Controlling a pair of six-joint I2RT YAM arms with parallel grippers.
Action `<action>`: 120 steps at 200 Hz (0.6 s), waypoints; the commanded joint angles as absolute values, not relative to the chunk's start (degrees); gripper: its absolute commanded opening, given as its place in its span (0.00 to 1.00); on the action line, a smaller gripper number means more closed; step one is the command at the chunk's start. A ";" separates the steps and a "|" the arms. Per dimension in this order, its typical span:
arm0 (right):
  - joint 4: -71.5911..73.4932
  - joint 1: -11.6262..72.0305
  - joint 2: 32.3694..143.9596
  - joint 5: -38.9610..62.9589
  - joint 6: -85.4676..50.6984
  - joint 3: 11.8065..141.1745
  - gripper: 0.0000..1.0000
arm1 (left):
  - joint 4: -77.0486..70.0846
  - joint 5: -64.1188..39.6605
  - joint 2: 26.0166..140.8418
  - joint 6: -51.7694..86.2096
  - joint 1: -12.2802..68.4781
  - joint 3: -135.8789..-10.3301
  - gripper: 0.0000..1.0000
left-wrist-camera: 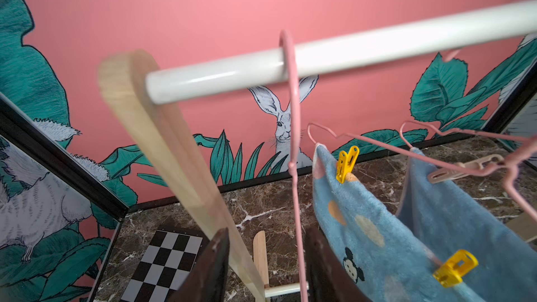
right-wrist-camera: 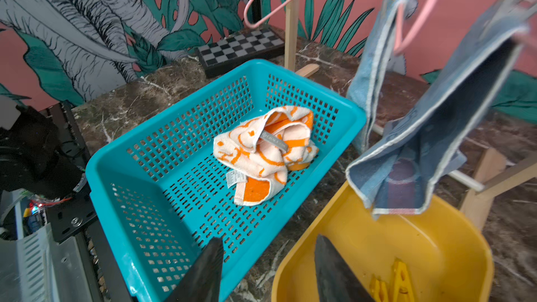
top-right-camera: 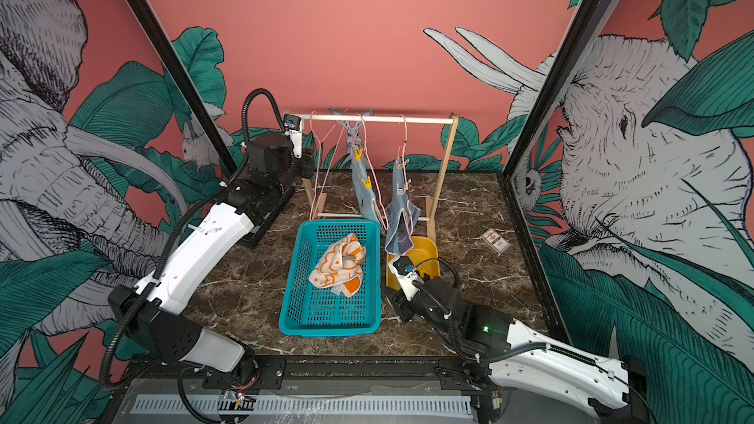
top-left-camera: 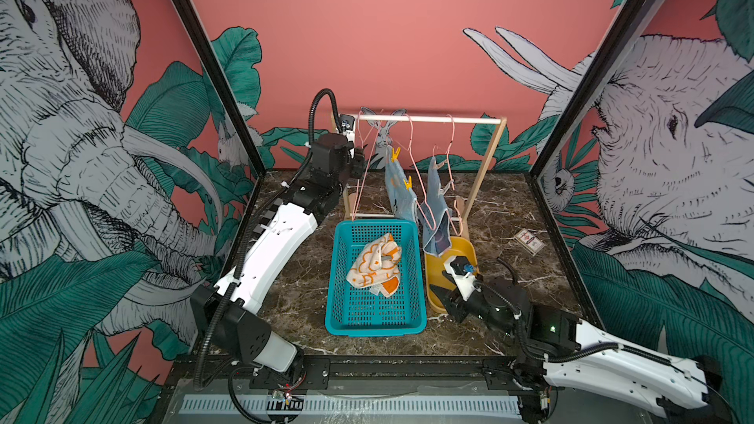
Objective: Remove the clothespins securing towels to the hanger
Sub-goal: Place the hanger on the clothesline.
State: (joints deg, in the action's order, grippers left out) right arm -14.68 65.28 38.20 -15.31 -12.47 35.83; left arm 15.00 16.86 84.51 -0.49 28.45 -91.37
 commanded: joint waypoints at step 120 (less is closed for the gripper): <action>-21.21 62.67 38.61 -36.77 2.45 53.68 0.48 | 16.66 8.84 84.24 2.47 42.29 -95.66 0.45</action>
